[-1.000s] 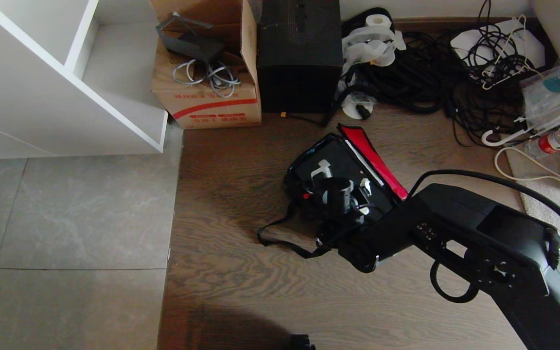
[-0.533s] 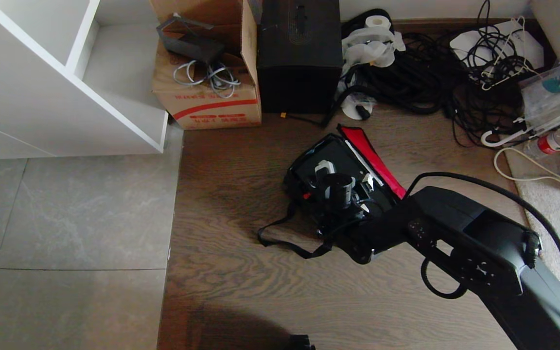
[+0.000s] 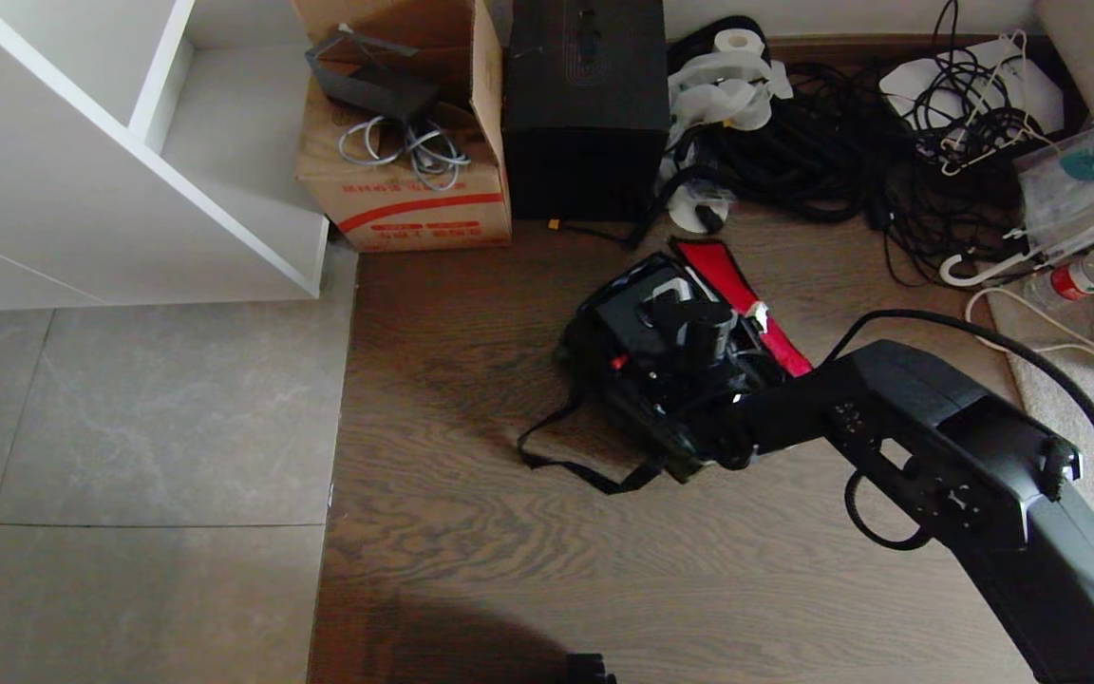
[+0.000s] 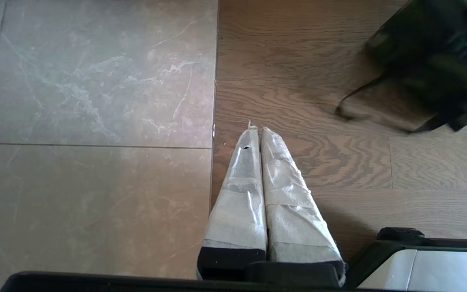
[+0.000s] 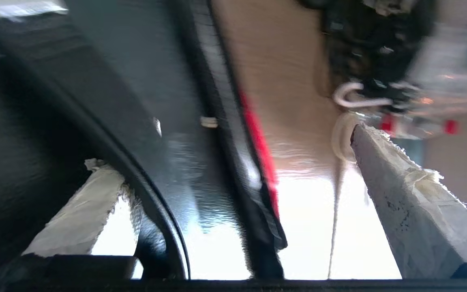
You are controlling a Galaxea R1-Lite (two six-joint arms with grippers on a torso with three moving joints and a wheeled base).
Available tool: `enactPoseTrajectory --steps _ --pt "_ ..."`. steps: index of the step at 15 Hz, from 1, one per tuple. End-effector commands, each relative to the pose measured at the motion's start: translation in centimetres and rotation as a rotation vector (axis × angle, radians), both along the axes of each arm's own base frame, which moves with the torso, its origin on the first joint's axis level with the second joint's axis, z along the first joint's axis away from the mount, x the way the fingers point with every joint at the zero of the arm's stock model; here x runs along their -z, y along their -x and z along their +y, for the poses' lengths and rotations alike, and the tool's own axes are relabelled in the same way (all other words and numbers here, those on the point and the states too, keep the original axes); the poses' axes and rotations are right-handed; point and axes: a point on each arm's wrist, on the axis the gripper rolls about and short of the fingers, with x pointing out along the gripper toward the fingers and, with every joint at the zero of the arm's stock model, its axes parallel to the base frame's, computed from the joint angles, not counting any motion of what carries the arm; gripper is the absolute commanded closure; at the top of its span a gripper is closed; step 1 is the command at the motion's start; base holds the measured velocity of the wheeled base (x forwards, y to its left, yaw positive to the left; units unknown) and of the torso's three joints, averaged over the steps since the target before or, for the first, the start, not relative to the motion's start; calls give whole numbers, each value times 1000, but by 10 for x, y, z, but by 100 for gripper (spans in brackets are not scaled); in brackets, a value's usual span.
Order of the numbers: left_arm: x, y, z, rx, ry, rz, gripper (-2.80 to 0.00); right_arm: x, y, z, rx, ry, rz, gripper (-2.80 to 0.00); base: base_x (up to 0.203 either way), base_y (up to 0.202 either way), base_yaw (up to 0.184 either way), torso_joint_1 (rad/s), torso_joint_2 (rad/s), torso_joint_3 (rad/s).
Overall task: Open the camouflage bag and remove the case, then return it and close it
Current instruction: Lift the black box
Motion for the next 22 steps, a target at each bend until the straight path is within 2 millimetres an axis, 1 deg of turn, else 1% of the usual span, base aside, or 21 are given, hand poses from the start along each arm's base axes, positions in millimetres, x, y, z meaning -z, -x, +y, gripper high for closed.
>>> enactPoseTrajectory --steps 1,2,4,6,8,9,10,11,14,17,20,22 --pt "2 -1 0 0 0 10 0 -11 -8 -16 44 3 -22 -280 0 0 0 0 0 0" --pt "2 -1 0 0 0 10 0 -11 -10 -21 54 14 -9 -280 0 0 0 0 0 0" --pt "2 -1 0 0 0 10 0 -5 -14 -30 69 29 22 -280 0 0 0 0 0 0" --pt "2 -1 0 0 0 10 0 -1 -16 -30 69 28 27 -280 0 0 0 0 0 0" --pt "2 -1 0 0 0 10 0 0 -13 -30 58 29 35 -280 0 0 0 0 0 0" --pt "2 -1 0 0 0 10 0 -2 -12 -31 58 27 33 -215 0 0 0 0 0 0" --pt "2 -1 0 0 0 10 0 -4 -11 -29 55 21 27 0 0 0 0 0 0 0" --pt "2 -1 0 0 0 10 0 -4 -9 -26 50 21 26 0 0 0 0 0 0 0" --pt "2 -1 0 0 0 10 0 -14 0 -16 30 6 8 0 0 0 0 0 0 0" --pt "2 -1 0 0 0 10 0 -29 15 -3 -1 -5 -9 0 0 0 0 0 0 0" --pt "2 -1 0 0 0 10 0 -53 37 14 -24 -51 -57 0 0 0 0 0 0 0" --pt "2 -1 0 0 0 10 0 -71 56 15 -38 -62 -61 0 0 0 0 0 0 0"
